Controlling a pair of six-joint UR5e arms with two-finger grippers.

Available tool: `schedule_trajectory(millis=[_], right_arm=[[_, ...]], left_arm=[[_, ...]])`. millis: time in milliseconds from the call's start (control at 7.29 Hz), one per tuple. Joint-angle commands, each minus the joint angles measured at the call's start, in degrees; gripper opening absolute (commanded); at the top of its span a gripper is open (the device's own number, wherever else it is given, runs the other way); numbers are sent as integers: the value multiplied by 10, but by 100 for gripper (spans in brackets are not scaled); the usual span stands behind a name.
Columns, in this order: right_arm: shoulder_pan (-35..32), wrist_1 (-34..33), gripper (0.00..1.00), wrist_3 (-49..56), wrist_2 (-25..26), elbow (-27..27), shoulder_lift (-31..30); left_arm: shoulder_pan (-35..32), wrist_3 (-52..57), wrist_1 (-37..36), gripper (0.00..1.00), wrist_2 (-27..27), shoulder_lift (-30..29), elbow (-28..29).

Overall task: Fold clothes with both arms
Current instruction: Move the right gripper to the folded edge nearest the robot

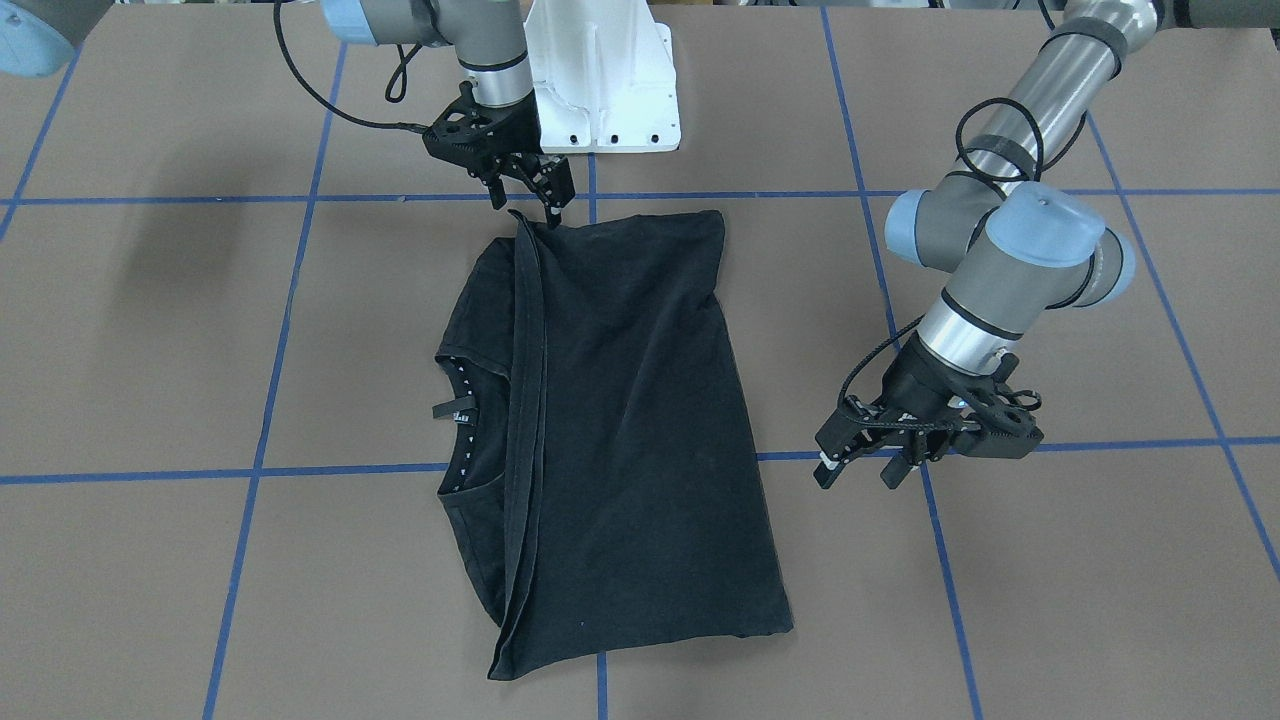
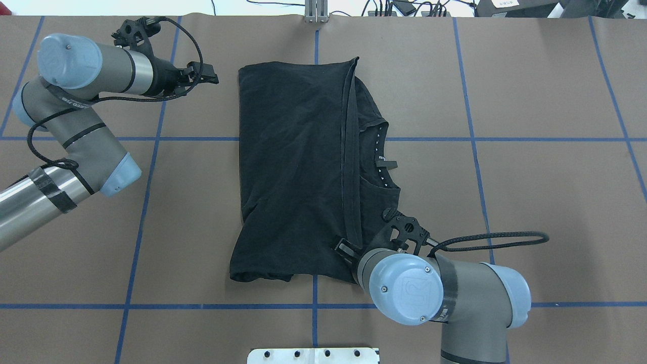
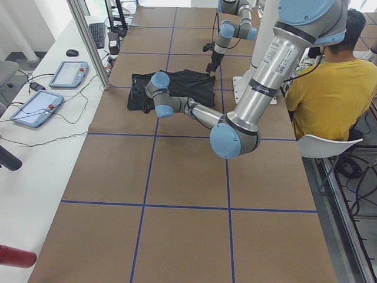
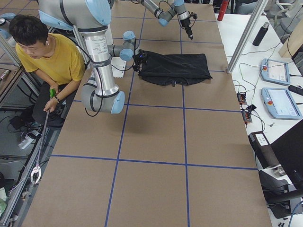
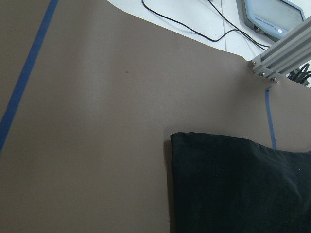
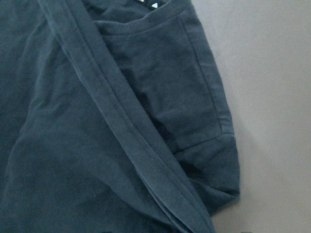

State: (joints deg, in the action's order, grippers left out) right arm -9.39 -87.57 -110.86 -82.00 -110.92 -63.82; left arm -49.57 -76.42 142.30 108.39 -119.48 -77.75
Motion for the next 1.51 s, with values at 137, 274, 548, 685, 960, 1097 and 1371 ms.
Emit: schedule_trajectory(millis=[137,274,548,685,960,1097,1371], right_arm=[[9,-5,69,348,-5,5,2],[0,-6,69,422,-13,4,2],[-14,-7,60,486,-37,17,0],[-12,-7,53,487,-38,28,1],[-12,-5,1,486,-50,26,2],[-17,-5,0,487,-52,27,2],[-30,-5,0,487,-69,25,2]], left_arm=[[4,-18,0,99,-2,1,2],[4,-18,1,99,-3,1,4],[4,-18,0,99,-3,1,5],[4,-18,0,99,-4,1,5],[4,-18,0,99,-4,2,6],[4,-18,0,99,-4,2,6],[4,-18,0,99,-4,2,7]])
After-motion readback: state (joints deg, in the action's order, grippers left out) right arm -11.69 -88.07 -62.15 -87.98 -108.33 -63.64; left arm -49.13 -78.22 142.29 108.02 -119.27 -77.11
